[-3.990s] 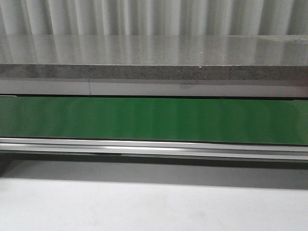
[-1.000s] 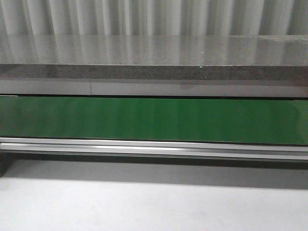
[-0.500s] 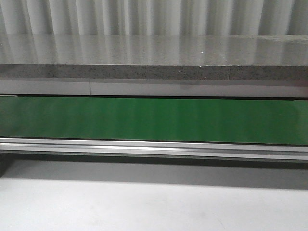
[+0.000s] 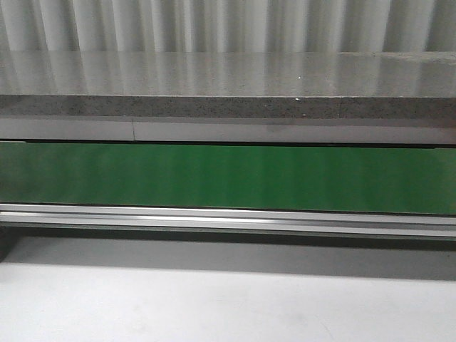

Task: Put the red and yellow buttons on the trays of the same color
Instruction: 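Grasp a yellow button from the cluster with the left gripper, then set the yellow button on the belt and open the left gripper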

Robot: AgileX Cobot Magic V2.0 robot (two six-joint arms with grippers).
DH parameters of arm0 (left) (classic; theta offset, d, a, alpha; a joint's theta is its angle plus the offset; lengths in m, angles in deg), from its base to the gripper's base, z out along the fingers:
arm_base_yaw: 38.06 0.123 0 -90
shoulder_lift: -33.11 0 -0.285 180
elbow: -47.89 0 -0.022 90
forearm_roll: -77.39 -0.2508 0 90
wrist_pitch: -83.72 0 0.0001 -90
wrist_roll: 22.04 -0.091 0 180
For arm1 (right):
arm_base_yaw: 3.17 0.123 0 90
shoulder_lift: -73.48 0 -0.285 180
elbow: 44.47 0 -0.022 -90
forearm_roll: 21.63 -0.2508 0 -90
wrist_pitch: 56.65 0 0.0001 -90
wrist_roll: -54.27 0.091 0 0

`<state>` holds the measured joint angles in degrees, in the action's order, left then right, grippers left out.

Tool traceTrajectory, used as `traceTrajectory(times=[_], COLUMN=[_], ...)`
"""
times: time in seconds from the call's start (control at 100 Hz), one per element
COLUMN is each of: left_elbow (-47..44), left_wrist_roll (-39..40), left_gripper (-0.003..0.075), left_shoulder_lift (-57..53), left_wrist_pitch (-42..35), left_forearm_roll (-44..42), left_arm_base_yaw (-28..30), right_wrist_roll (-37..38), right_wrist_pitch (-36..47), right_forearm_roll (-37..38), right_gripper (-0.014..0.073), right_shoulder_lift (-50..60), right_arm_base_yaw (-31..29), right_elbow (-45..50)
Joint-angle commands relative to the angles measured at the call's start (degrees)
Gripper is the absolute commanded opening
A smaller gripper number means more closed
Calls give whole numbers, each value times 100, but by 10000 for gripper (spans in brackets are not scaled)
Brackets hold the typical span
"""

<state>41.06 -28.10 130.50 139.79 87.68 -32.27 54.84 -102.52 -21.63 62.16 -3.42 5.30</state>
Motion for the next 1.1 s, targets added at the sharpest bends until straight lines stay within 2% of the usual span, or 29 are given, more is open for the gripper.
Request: traceTrajectory(times=[0.0,0.44,0.61,0.84,1.09], left_elbow=[353,1015,1254,1451,1451], left_wrist_roll=[3,884,2014,3473,3591], left_gripper=[524,471,472,471,471], left_shoulder_lift=[-192,147,562,1221,1697], left_wrist_pitch=[-320,-583,-751,-340,-722], left_forearm_roll=[109,57,69,301,892], left_arm_base_yaw=[-15,781,1049,1099,1099], right_wrist_roll=[-56,-56,-56,-56,-56], right_wrist_pitch=[406,406,406,406,406], right_forearm_roll=[0,0,0,0,0], right_gripper=[-65,-65,-65,-65,-65], right_shoulder_lift=[-73,-73,-73,-73,-73], right_arm_base_yaw=[0,0,0,0,0], right_elbow=[-124,-124,-124,-124,-124])
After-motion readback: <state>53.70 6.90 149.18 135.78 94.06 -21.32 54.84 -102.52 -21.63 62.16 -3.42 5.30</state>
